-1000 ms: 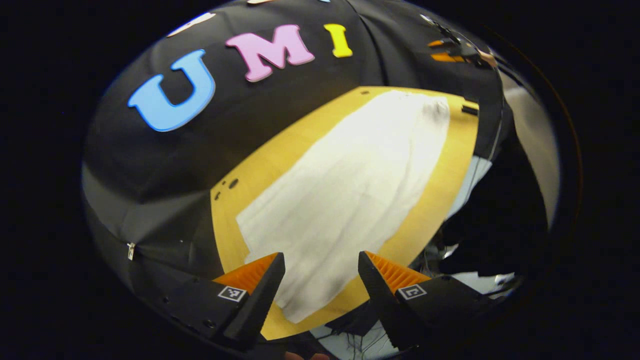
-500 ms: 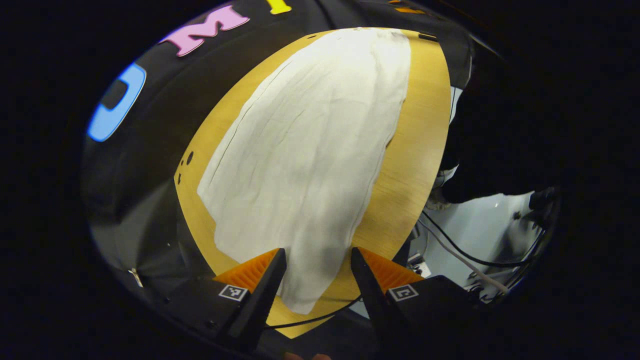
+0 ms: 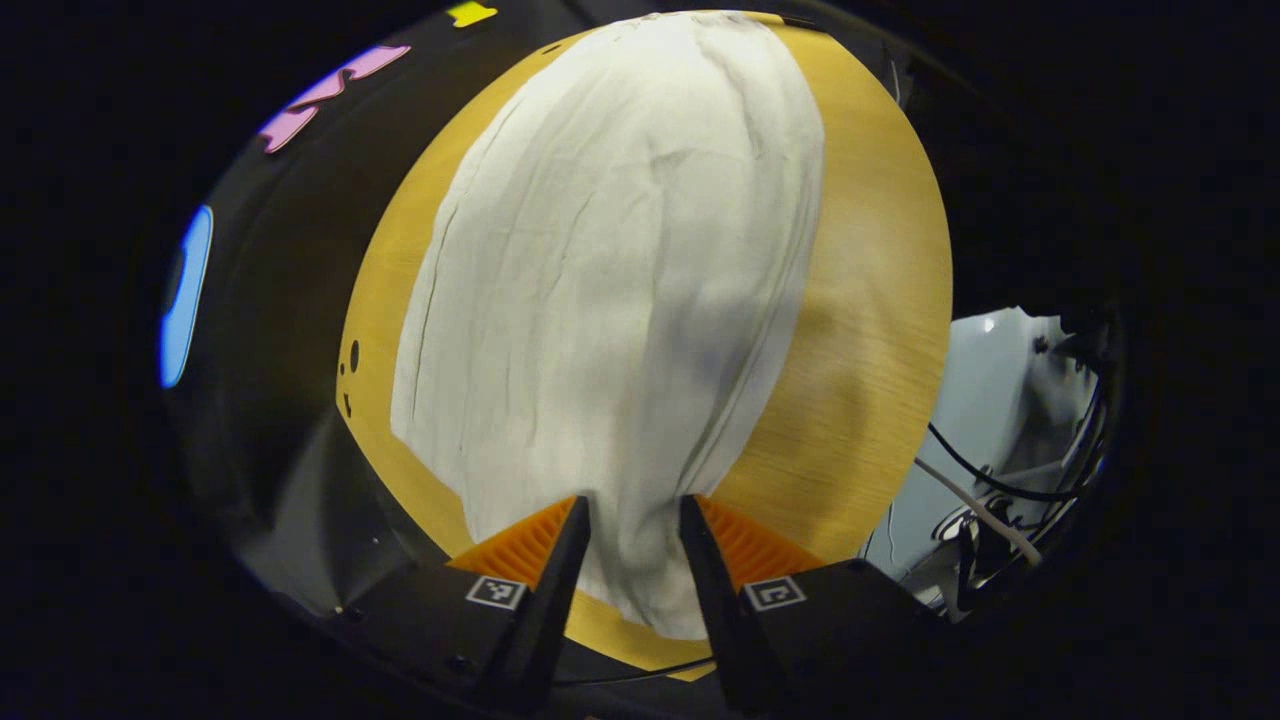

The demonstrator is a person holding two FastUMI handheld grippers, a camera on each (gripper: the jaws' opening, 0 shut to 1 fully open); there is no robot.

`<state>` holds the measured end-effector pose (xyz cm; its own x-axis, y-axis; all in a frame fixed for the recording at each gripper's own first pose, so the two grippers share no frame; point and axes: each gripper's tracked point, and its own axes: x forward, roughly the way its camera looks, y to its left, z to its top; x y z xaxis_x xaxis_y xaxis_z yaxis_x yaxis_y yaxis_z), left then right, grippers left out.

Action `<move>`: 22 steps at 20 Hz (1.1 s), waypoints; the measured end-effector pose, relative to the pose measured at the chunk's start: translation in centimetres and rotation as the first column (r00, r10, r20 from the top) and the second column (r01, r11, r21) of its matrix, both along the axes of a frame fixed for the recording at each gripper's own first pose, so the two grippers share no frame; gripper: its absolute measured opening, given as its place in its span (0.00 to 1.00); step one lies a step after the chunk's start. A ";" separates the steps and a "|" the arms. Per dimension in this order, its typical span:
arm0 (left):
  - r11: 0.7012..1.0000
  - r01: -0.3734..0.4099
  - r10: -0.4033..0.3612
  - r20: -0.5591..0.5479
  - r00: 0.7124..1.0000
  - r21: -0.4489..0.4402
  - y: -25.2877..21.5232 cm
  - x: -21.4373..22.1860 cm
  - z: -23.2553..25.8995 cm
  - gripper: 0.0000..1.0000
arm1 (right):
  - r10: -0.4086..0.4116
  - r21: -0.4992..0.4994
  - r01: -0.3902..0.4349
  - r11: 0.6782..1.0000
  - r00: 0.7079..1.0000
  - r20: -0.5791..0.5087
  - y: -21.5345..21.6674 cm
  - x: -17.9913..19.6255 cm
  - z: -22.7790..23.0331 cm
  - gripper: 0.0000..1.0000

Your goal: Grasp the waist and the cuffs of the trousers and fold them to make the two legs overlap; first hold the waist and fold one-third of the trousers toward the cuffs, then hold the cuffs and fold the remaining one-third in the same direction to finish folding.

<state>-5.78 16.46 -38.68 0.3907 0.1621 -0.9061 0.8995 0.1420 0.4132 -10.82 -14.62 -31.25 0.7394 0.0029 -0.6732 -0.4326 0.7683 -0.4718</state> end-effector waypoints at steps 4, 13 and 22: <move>0.998 -0.066 0.065 -0.100 0.993 -0.001 0.0 0.2 -0.5 0.36 | 0.169 -0.064 -0.174 0.983 0.983 -0.075 0.3 1.4 -2.6 0.96; 0.998 -0.063 0.065 -0.112 0.992 0.026 -0.2 -0.1 -0.8 0.06 | 0.628 -0.216 -0.706 0.674 0.702 -0.335 1.8 1.2 -10.2 0.96; 0.993 -0.113 0.118 -0.157 0.981 0.040 -0.4 -0.2 -0.8 0.06 | 0.627 -0.005 -0.797 0.604 0.479 -0.614 1.4 2.1 -16.0 0.96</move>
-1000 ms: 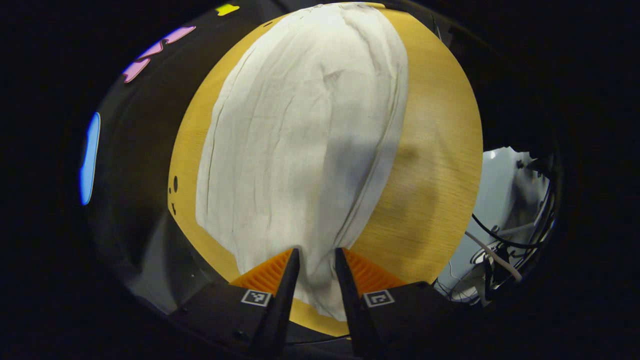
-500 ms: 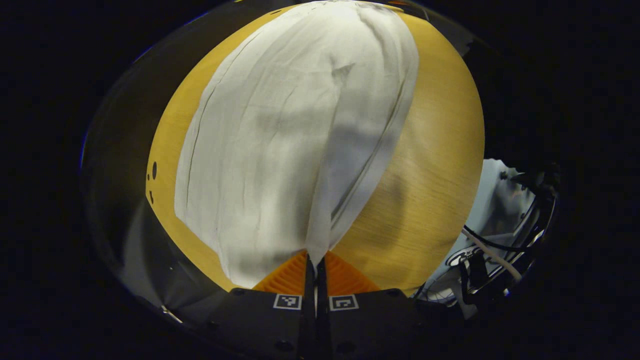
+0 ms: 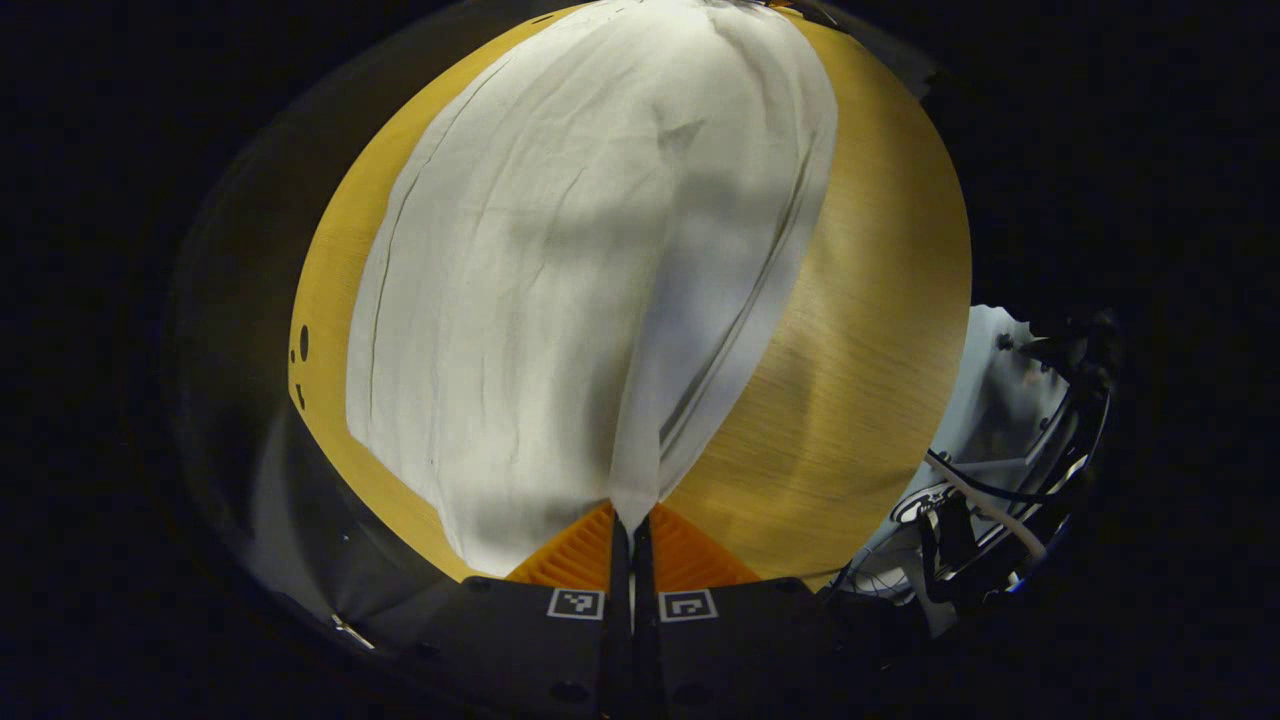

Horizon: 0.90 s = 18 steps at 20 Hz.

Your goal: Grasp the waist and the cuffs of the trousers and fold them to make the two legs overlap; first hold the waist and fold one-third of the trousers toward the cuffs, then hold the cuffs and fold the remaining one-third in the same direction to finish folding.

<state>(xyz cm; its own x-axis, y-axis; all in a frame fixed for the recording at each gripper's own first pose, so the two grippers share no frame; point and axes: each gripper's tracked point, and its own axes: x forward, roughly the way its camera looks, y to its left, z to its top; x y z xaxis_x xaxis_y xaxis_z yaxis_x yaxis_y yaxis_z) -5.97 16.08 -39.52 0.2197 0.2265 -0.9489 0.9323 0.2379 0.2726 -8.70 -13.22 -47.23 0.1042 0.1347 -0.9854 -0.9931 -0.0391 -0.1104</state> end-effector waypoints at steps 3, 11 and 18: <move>1.000 -0.010 0.010 0.008 1.000 -0.007 -0.2 0.1 0.0 0.05 | -0.090 -0.032 0.086 0.996 0.984 -0.151 -0.4 -0.8 -0.6 0.89; 0.997 -0.070 0.072 0.064 0.995 -0.025 0.0 0.4 0.0 0.06 | -0.140 0.017 0.140 0.990 0.990 -0.025 0.3 1.5 -0.7 0.15; 0.961 -0.236 0.260 0.187 0.947 -0.141 -0.3 1.5 1.4 0.06 | -0.458 0.162 0.458 0.874 0.888 -0.039 1.1 4.1 4.0 0.15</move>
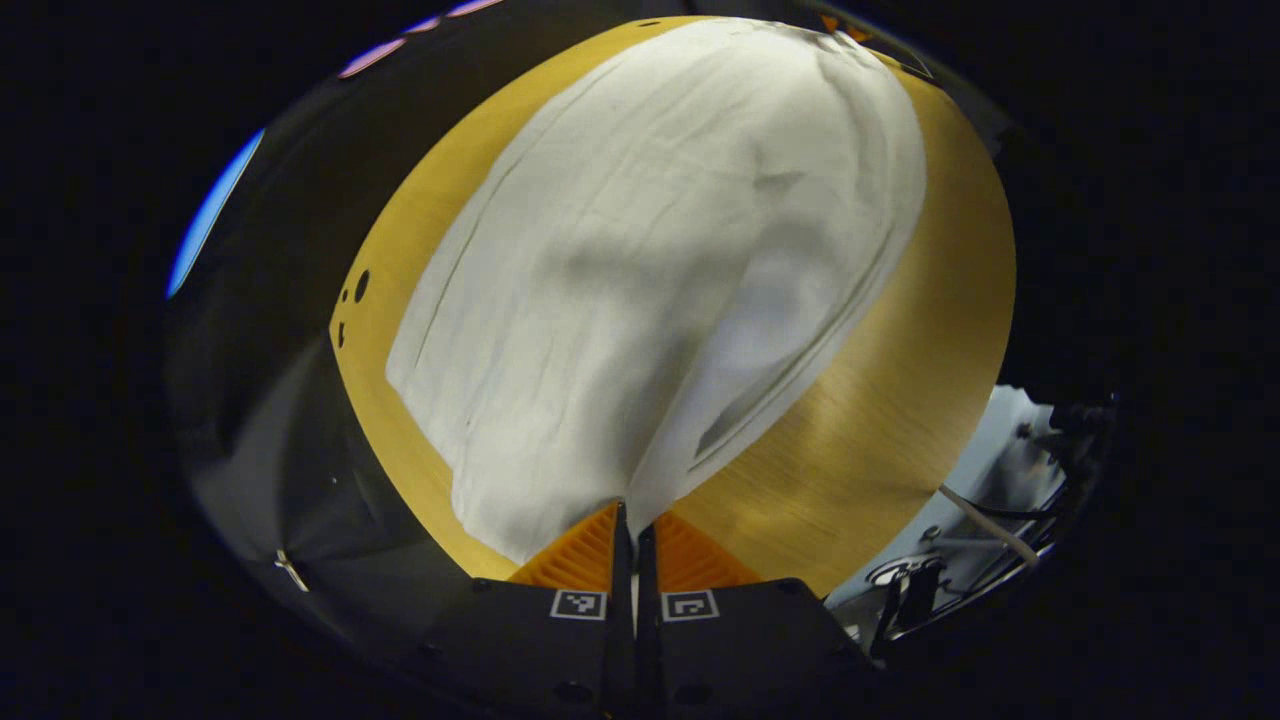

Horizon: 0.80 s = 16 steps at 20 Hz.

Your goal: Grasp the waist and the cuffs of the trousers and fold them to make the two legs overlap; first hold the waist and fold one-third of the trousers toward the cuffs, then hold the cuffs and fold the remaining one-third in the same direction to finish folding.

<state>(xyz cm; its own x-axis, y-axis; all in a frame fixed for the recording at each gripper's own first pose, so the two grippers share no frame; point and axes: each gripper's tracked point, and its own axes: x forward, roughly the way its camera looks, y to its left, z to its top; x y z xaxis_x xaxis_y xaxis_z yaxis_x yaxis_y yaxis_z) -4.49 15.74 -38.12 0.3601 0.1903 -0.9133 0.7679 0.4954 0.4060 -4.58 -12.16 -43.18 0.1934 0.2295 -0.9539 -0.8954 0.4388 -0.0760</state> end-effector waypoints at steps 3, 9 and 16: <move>0.991 -0.113 0.119 0.081 0.990 -0.074 -0.7 2.5 1.5 0.06 | -0.224 0.089 0.221 0.971 0.974 0.022 0.5 2.5 2.7 0.15; 0.946 -0.250 0.280 0.131 0.951 -0.204 -1.2 8.0 3.3 0.06 | -0.537 0.174 0.521 0.835 0.841 0.059 0.1 8.2 7.0 0.15; 0.909 -0.321 0.363 0.129 0.923 -0.264 -2.9 14.6 3.0 0.06 | -0.692 0.171 0.679 0.714 0.721 0.028 1.2 12.5 5.5 0.15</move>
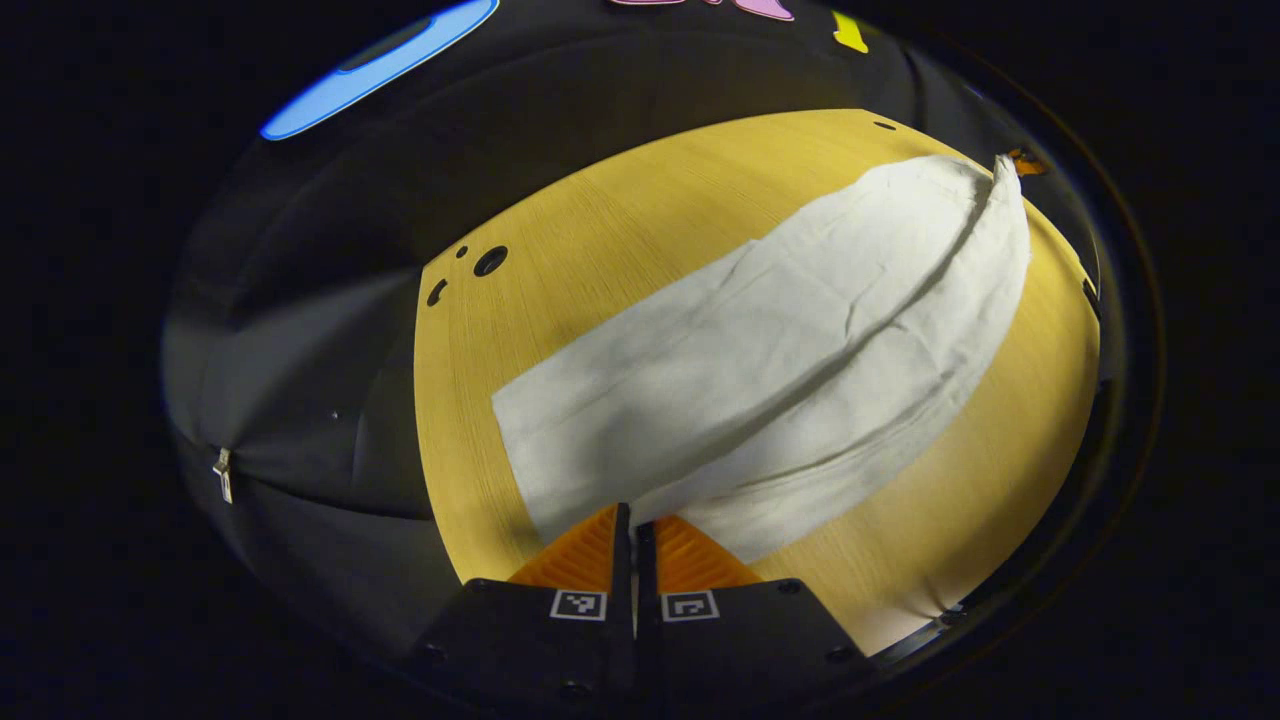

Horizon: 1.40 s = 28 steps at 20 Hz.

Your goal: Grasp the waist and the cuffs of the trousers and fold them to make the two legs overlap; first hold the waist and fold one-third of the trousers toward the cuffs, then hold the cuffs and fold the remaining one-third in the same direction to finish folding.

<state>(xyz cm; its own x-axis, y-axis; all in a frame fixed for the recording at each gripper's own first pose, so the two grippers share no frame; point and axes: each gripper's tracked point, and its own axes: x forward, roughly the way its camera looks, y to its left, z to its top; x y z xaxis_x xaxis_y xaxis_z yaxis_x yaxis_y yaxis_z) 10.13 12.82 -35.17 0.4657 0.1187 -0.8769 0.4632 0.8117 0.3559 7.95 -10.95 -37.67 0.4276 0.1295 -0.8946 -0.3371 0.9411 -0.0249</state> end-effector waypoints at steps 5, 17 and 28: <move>0.994 -0.100 0.098 -0.055 0.994 -0.039 1.0 2.3 -2.6 0.06 | -0.251 0.115 0.270 0.956 0.955 -0.159 -0.1 2.5 -2.9 0.15; 0.989 -0.140 0.143 -0.084 0.986 0.041 2.2 4.7 -3.7 0.08 | -0.396 0.212 0.460 0.862 0.874 -0.282 0.8 4.8 -4.2 0.34; 0.991 -0.127 0.126 0.040 0.991 0.040 3.5 4.2 -0.9 0.85 | -0.677 0.438 0.680 0.588 0.710 -0.194 -2.5 3.6 1.1 0.98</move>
